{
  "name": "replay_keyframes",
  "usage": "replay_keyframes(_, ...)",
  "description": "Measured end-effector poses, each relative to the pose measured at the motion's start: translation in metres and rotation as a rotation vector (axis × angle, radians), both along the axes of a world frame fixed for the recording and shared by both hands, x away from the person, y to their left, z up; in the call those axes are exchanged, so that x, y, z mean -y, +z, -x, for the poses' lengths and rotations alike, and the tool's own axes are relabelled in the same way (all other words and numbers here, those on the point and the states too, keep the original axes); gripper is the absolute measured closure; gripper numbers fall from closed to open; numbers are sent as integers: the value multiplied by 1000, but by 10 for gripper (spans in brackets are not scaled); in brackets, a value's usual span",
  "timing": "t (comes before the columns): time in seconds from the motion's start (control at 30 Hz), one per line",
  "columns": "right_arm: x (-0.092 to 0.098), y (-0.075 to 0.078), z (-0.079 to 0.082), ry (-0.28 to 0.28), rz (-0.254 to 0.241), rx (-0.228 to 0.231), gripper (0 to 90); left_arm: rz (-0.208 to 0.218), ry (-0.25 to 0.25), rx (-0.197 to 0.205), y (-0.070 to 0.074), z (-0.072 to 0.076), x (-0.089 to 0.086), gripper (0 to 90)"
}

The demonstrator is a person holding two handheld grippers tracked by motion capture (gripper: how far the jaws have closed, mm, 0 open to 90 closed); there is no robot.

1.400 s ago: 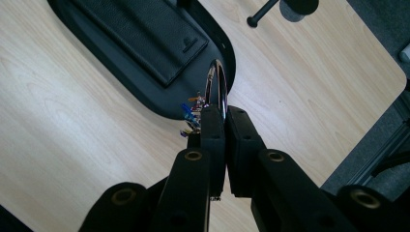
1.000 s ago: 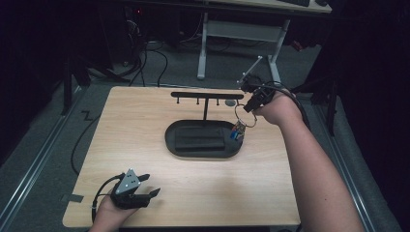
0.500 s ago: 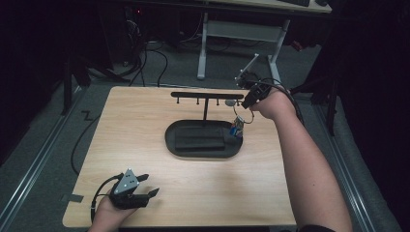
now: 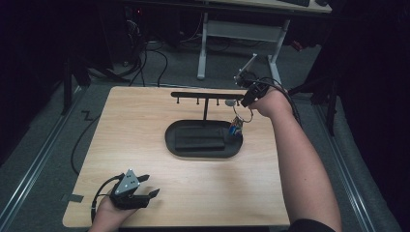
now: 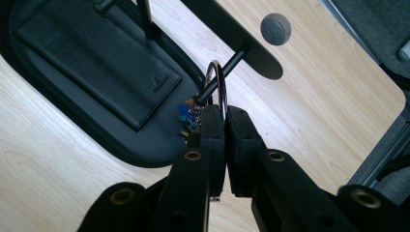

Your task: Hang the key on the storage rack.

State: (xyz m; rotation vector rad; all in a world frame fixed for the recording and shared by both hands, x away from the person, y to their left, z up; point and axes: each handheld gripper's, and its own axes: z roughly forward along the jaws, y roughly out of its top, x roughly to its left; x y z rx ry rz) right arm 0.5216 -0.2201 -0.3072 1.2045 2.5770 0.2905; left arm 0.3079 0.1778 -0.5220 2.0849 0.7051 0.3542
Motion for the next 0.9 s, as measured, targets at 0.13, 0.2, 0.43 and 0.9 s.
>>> replay_keyframes(0.13, 0, -1, -2, -1, -1, -6, 869, -2, -3, -3, 0, 0, 0, 353)
replay_keyframes(0.2, -1, -3, -2, -2, 4, -9, 860, -2, -3, -1, 0, 0, 0, 353)
replay_keyframes(0.43, -4, 3, 6, 3, 3, 40, 751, -2, -6, -1, 0, 0, 0, 353)
replay_keyframes(0.9, 14, -7, 54, -59, -63, 160, 365, -6, -12, 6, 2, 0, 5, 350)
